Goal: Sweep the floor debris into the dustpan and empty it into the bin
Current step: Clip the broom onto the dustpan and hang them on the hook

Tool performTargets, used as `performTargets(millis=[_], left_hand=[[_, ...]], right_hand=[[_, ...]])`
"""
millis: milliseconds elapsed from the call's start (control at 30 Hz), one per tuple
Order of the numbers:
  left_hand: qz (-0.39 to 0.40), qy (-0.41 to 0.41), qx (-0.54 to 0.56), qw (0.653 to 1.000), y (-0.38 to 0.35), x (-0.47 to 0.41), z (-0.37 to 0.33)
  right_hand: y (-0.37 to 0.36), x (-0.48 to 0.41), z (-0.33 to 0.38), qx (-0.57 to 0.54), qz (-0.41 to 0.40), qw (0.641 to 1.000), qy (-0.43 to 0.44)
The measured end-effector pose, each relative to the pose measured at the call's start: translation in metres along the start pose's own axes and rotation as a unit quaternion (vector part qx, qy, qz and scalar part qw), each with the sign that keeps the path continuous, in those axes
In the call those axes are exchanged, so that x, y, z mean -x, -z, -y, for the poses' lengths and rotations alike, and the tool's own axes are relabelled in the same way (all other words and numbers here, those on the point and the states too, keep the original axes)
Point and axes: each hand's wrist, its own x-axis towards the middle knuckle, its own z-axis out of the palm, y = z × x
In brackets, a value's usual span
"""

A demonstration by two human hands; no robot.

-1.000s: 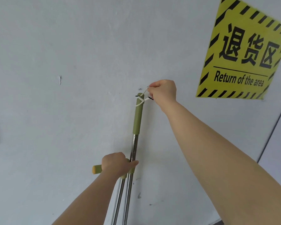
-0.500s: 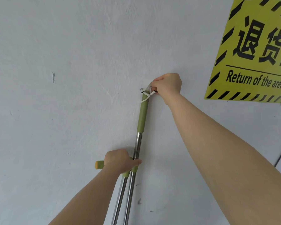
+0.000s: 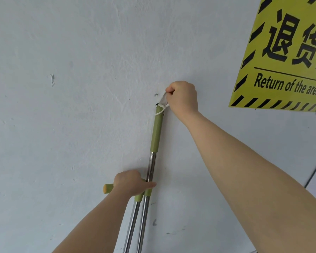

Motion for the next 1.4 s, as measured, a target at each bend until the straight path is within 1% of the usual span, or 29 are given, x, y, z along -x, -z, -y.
performTargets(millis=[100,200,267,333,467,567,767,1100,1267,1400], left_hand=[[0.007,0.005,0.003,1.000,-0.008,0.000,0.001],[0.013,0.007,0.004,1.000,-0.014,-0.001,0.002],[0.014,0.009,0.007,1.000,-0.016,-0.001,0.001],[0.018,0.009,0.010,1.000,-0.019,-0.002,0.001],[0.051,0.015,0.017,0.998,-0.037,0.002,0.007],[0.032,0.020,0.010,0.999,-0.049,0.006,0.009],[0.019,0.020,0.009,1.000,-0.050,0.001,0.007],[0.067,-0.003,0.014,0.998,-0.052,-0.003,0.003],[0.092,-0.035,-0.007,0.995,-0.050,-0.005,0.003],[0.102,-0.042,0.005,0.994,-0.052,-0.005,0.004]], right_hand=[[-0.004,0.004,-0.001,-0.034,-0.021,0.999,0.001],[-0.007,0.004,-0.001,-0.101,-0.039,0.993,-0.053],[-0.009,0.005,-0.001,-0.155,-0.040,0.983,-0.087],[-0.011,0.008,-0.001,-0.186,-0.037,0.976,-0.107],[-0.017,0.020,-0.004,-0.256,-0.037,0.950,-0.176],[-0.018,0.029,-0.006,-0.295,-0.033,0.934,-0.199],[-0.016,0.030,-0.005,-0.295,-0.028,0.932,-0.209],[-0.018,0.039,-0.010,-0.269,0.004,0.933,-0.239],[-0.023,0.050,-0.019,-0.251,0.016,0.933,-0.258],[-0.026,0.055,-0.022,-0.261,0.020,0.929,-0.263]])
